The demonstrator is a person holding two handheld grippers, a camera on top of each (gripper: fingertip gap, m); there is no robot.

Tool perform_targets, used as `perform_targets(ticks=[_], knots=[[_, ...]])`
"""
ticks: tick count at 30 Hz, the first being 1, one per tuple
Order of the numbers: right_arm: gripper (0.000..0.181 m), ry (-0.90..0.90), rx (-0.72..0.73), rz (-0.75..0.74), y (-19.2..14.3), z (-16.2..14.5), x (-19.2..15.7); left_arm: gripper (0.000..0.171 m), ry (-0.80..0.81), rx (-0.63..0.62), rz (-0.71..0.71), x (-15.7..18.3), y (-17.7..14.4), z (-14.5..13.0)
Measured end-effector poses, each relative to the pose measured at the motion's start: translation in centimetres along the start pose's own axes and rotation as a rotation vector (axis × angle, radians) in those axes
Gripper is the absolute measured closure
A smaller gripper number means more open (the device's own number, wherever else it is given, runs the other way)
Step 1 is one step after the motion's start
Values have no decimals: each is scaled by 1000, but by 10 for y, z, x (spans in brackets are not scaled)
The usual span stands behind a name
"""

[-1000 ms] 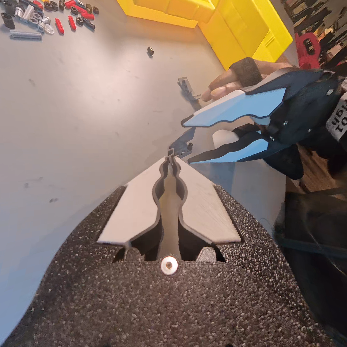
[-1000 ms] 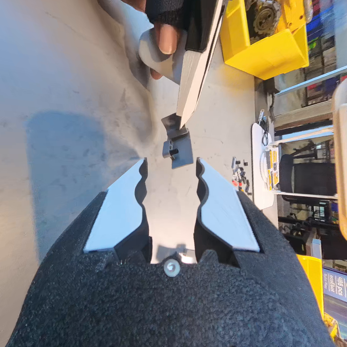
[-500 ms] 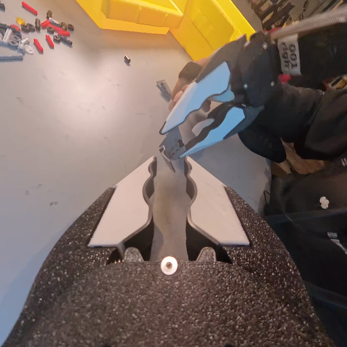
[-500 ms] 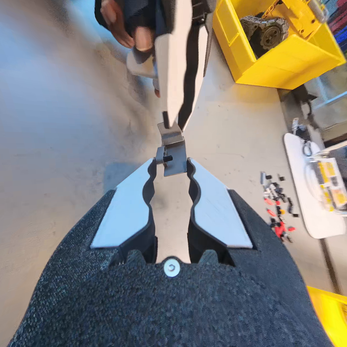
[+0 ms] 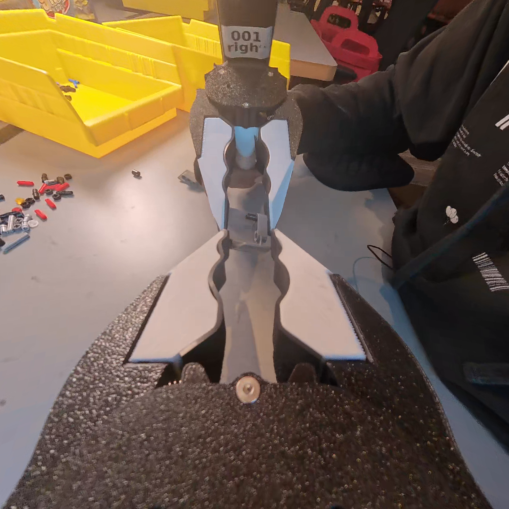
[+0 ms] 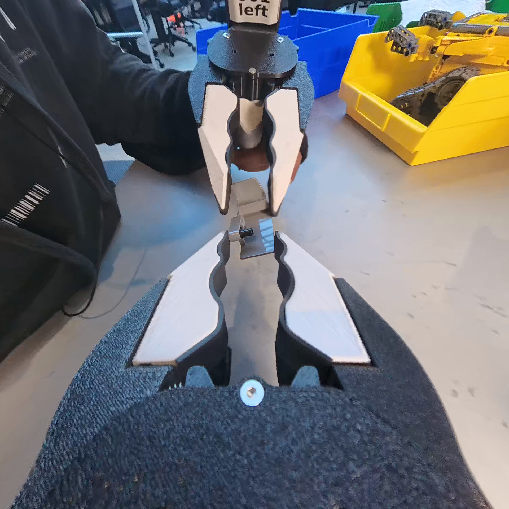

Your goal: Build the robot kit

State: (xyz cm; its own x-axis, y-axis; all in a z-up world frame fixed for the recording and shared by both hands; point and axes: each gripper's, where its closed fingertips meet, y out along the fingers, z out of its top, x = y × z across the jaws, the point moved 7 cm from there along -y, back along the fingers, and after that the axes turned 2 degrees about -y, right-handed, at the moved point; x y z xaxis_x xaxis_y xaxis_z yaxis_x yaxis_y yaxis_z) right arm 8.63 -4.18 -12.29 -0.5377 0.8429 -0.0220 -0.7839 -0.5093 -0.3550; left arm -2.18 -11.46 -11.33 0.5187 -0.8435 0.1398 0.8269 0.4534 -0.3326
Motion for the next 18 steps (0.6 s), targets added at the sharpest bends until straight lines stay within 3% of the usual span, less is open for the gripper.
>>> perform_targets(ticks=[6,13,18], knots=[[149,30,-15,19,-1,-4,2,143,-9,-47,26,-1,5,-4],[148,19,-69,-65,-2,-10,9,144,-47,-111,67,-8,10,-14],[149,-42,-165,-165,0,-19,15,144,-25,-190,171,-14,14,-22]])
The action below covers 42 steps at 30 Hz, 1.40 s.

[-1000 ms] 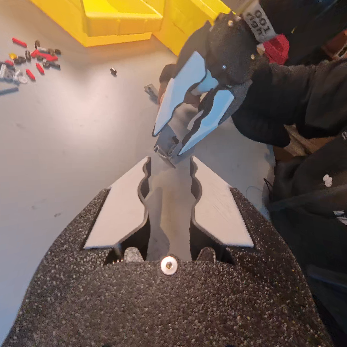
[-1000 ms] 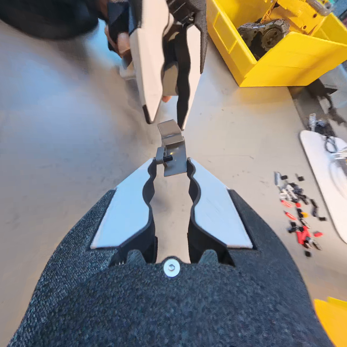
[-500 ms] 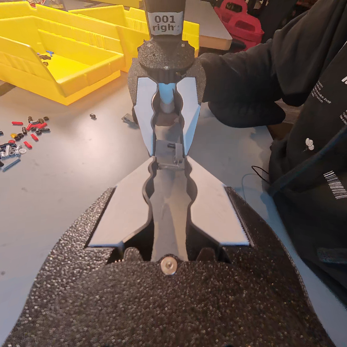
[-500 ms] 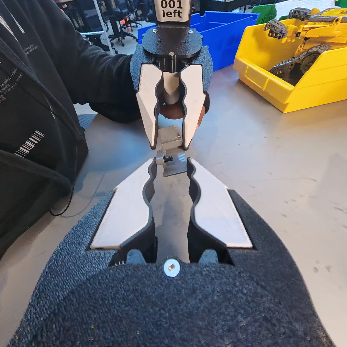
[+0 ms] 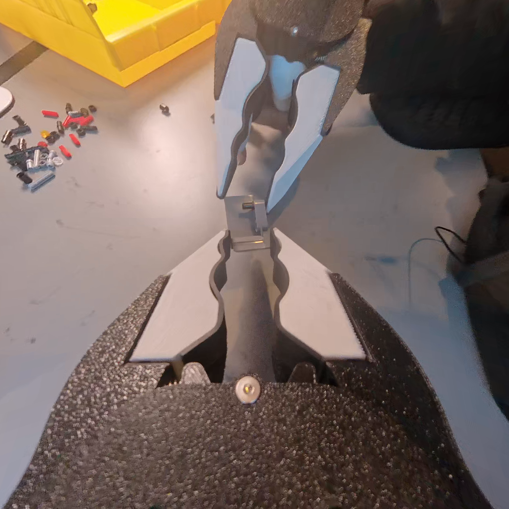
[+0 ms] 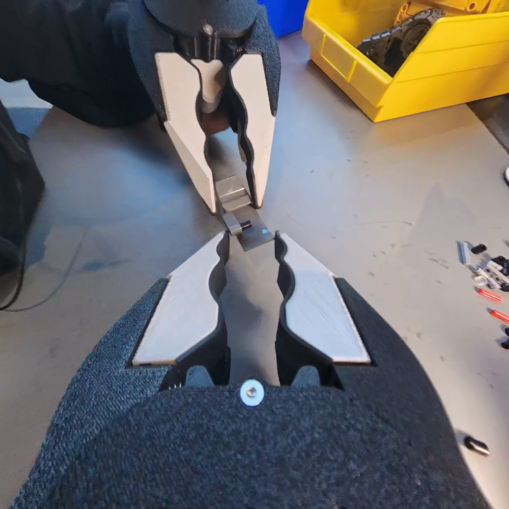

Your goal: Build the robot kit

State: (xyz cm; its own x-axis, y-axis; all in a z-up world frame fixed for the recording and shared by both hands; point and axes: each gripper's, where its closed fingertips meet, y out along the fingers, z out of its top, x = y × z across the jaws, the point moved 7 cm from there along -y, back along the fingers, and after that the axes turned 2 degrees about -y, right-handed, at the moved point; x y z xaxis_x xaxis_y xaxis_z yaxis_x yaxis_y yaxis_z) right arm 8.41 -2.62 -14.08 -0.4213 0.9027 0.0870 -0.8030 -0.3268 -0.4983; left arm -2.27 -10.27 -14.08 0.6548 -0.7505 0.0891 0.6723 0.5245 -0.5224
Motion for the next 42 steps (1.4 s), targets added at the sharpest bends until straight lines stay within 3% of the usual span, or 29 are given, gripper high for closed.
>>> perform_targets(ticks=[4,10,38,42], knots=[[152,-48,-75,-91,0,-7,5,144,2,-94,99,-6,6,-10],[152,-113,-152,-94,8,-9,-3,144,-45,-148,91,-3,15,-17],[152,-111,-166,-97,14,-15,-5,145,113,-171,125,2,17,-17],[152,-113,-171,-104,14,-15,-4,145,76,-184,119,2,18,-18]])
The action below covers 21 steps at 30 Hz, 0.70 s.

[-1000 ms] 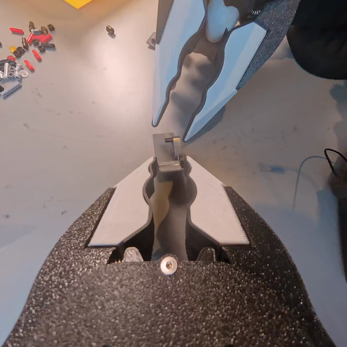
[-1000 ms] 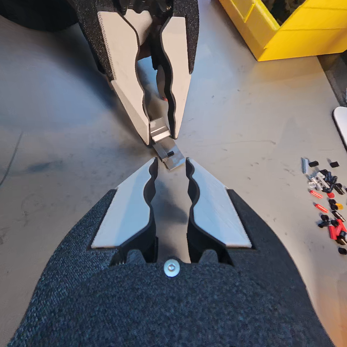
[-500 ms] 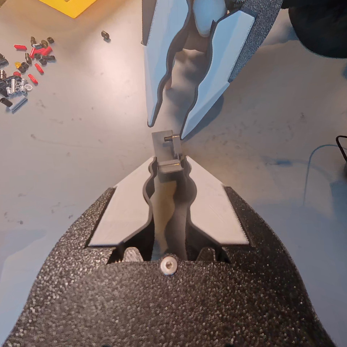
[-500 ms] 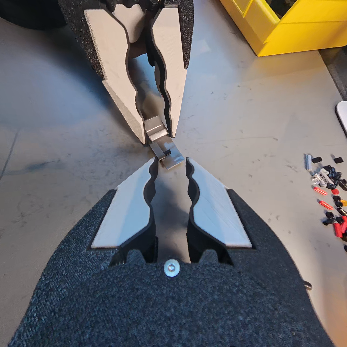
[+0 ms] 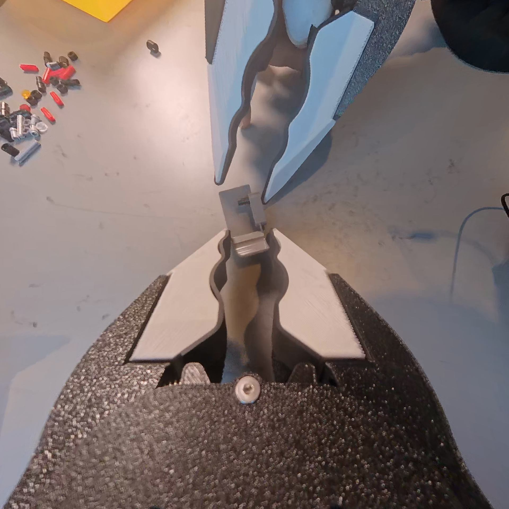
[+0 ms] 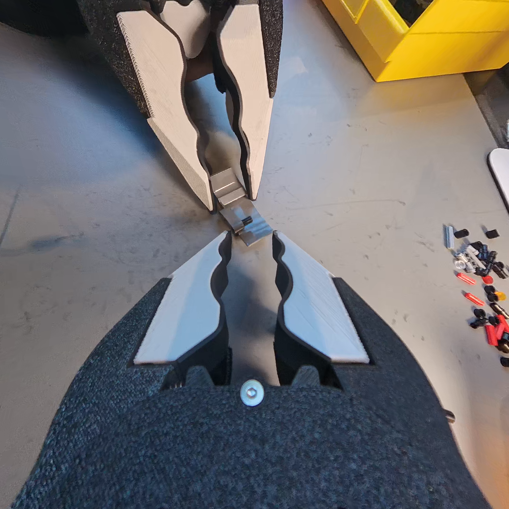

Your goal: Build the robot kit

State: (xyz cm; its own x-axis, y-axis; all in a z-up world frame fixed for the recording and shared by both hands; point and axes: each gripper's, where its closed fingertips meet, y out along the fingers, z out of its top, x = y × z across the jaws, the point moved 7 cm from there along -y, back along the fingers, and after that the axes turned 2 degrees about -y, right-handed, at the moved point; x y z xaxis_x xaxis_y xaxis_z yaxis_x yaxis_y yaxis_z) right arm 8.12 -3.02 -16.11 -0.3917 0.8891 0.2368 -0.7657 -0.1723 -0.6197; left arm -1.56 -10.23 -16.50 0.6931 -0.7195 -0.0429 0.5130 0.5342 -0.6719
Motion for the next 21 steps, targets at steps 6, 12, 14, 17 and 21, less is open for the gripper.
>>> perform_targets(ticks=[6,12,14,17,21], knots=[[152,-16,-18,-7,1,0,-1,144,-12,1,-30,2,1,-1],[153,-26,-28,-16,1,-1,-1,140,-23,-1,-77,4,0,-1],[153,-28,-30,-16,1,-1,-1,139,-16,-3,-84,5,-1,-1],[153,-34,-34,-20,1,-2,-1,138,-14,-7,-109,6,-2,-1],[153,-38,-35,-22,1,-2,-1,137,-38,6,-155,7,-5,0]])
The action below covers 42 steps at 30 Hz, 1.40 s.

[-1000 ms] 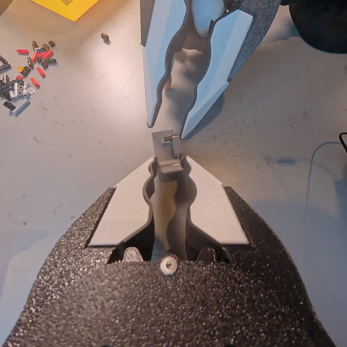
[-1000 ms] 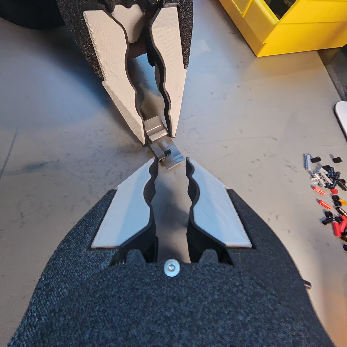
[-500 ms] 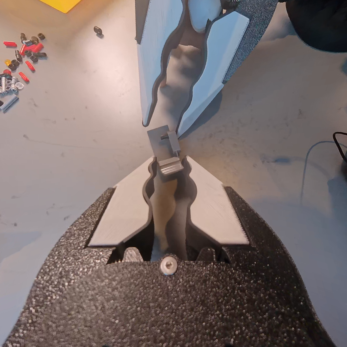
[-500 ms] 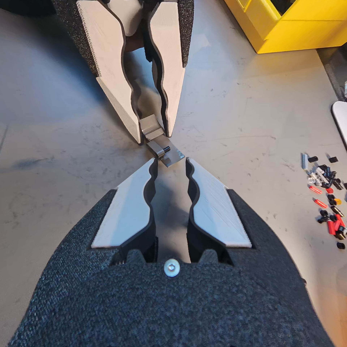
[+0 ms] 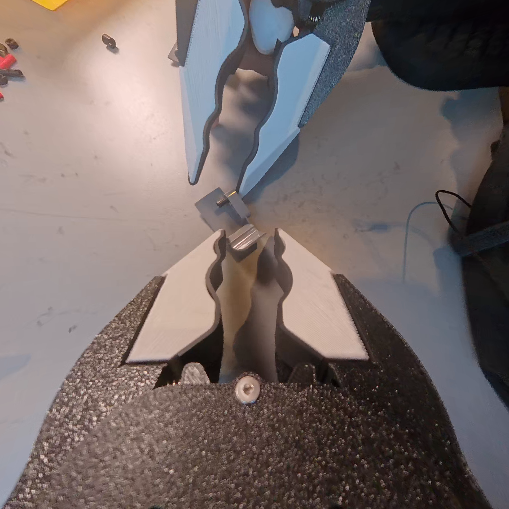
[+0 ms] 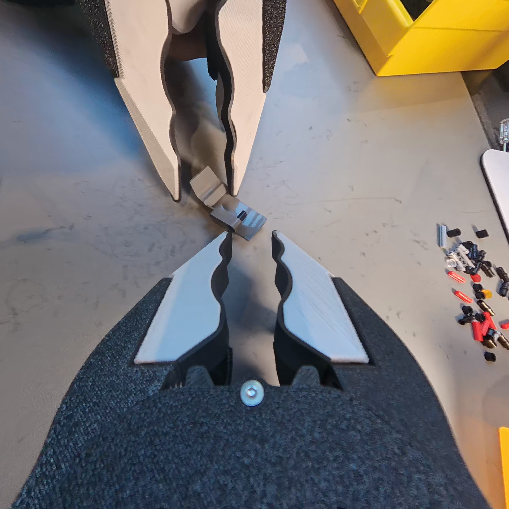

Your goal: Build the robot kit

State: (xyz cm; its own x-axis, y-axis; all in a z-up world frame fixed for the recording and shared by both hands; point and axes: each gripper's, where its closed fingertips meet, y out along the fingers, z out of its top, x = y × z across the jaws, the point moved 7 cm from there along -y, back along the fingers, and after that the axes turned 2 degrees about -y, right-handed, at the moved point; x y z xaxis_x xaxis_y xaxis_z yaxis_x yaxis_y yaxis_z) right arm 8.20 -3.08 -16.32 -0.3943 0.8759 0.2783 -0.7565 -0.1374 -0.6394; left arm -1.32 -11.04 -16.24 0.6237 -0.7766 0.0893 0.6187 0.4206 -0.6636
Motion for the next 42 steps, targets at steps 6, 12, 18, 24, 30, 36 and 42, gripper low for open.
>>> perform_targets(ticks=[6,12,18,24,30,36,42], knots=[[153,-3,0,-1,0,0,0,138,-6,24,-40,1,-5,2],[153,13,33,-13,-4,2,2,138,-25,118,-55,-1,-14,10],[153,55,99,-33,-10,7,7,138,-64,275,3,-13,-29,20],[152,91,183,-125,-22,12,18,134,-125,387,89,-30,-41,21],[150,156,285,-242,-42,15,37,134,-155,376,98,-36,-38,17],[150,216,348,-303,-53,12,47,136,-132,391,137,-36,-39,18],[149,217,360,-332,-55,10,50,137,-124,477,244,-43,-53,20]])
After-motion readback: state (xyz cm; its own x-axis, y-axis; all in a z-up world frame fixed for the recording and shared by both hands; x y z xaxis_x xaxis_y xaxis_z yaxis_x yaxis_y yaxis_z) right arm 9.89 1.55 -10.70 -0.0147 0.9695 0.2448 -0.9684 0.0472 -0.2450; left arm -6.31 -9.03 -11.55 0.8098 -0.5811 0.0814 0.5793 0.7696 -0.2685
